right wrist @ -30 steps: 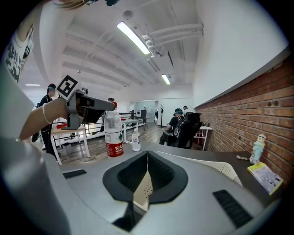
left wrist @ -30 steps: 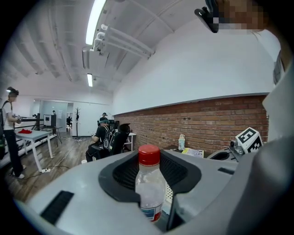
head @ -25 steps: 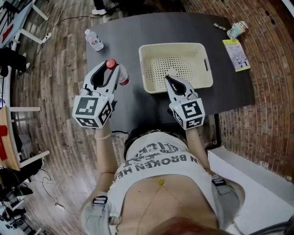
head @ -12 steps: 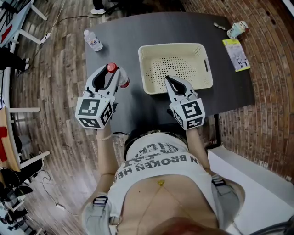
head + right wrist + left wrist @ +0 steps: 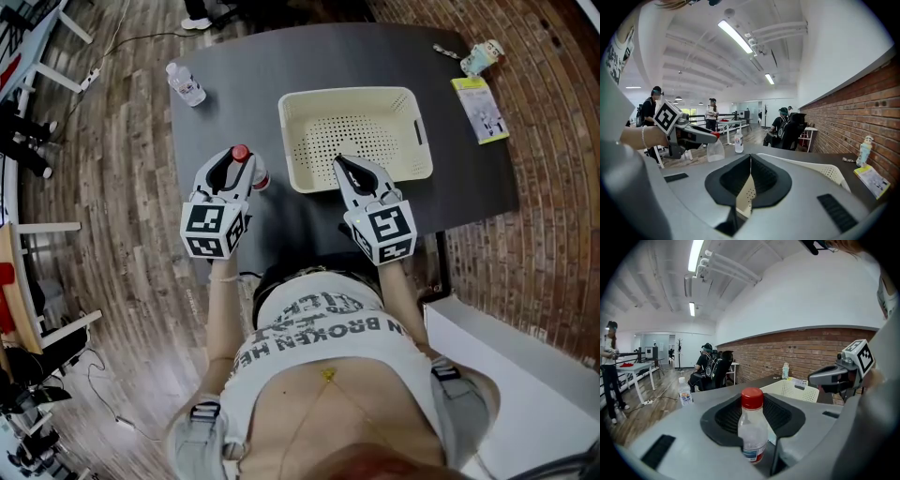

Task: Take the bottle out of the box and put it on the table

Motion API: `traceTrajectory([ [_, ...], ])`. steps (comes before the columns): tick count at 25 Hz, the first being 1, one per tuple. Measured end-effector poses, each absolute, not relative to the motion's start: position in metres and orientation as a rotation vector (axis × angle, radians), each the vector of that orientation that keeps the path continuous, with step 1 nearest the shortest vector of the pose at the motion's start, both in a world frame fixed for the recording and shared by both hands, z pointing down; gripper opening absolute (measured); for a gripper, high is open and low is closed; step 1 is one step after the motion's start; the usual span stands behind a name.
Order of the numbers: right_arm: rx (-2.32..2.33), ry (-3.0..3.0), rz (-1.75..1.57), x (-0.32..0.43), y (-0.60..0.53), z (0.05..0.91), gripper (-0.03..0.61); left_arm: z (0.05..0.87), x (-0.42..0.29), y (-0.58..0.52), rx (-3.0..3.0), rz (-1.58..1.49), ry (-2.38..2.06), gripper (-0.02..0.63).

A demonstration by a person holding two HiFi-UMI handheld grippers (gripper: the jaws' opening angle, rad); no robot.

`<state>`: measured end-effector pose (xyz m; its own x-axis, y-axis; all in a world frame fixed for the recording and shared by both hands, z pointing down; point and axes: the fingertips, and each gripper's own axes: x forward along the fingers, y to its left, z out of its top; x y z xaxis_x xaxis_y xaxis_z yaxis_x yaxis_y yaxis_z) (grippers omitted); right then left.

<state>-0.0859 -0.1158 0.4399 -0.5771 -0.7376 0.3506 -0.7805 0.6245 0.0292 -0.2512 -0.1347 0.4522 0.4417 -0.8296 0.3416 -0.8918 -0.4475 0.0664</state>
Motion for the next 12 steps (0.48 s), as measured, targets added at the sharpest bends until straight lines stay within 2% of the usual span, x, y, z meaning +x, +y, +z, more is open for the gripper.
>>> traceTrajectory([
  [12, 1.216, -2.511, 0.198, -0.084, -0.117, 0.445, 0.009, 0.499, -0.247, -0.117, 2.437, 0.450, -1.505, 0.146],
])
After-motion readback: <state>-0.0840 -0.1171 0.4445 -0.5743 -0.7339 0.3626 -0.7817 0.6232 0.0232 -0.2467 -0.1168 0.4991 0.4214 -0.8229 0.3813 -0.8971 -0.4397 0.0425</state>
